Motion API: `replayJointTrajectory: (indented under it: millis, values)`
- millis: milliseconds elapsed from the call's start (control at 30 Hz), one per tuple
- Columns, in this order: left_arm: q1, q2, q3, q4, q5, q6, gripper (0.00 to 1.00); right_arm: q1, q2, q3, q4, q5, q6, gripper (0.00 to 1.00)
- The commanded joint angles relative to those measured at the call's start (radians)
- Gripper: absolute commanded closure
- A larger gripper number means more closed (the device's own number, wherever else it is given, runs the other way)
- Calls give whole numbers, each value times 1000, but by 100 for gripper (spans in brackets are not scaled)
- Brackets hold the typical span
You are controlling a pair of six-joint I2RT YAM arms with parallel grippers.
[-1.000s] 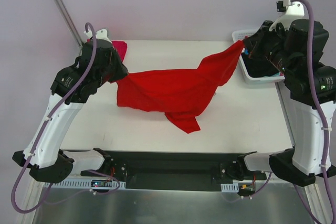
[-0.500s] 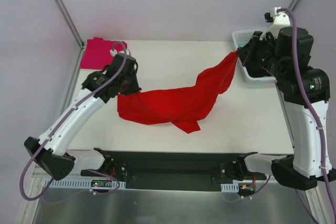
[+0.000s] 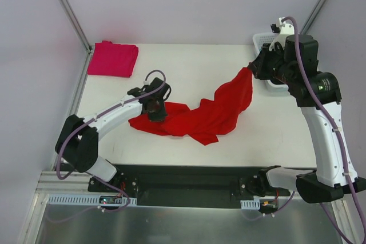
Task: Fold and stack the t-shirts
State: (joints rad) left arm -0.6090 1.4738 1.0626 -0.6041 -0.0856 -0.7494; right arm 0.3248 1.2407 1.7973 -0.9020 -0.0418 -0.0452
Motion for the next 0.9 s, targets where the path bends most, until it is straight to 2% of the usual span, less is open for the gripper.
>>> replayJointTrajectory:
  millis: [0, 267, 500, 600, 833, 867]
  values:
    - [-8, 77, 56, 76, 17, -1, 100, -3, -29, -13, 69, -20, -19, 99]
    - [-12, 147, 71, 161, 18, -11, 100, -4, -38, -15, 45, 10, -47, 99]
    - [-52, 386, 313, 158, 35, 28, 100, -4, -84, -50, 31, 20, -61, 99]
    - [-55, 440, 358, 158, 49, 35, 100, -4, -98, -62, 23, 20, -64, 99]
    - [-60, 422, 318, 156, 17, 38, 100, -3, -99, -78, 32, -9, -55, 99]
    - [-60, 415, 303, 158, 11, 44, 97, -4, -98, -78, 34, -21, -47, 99]
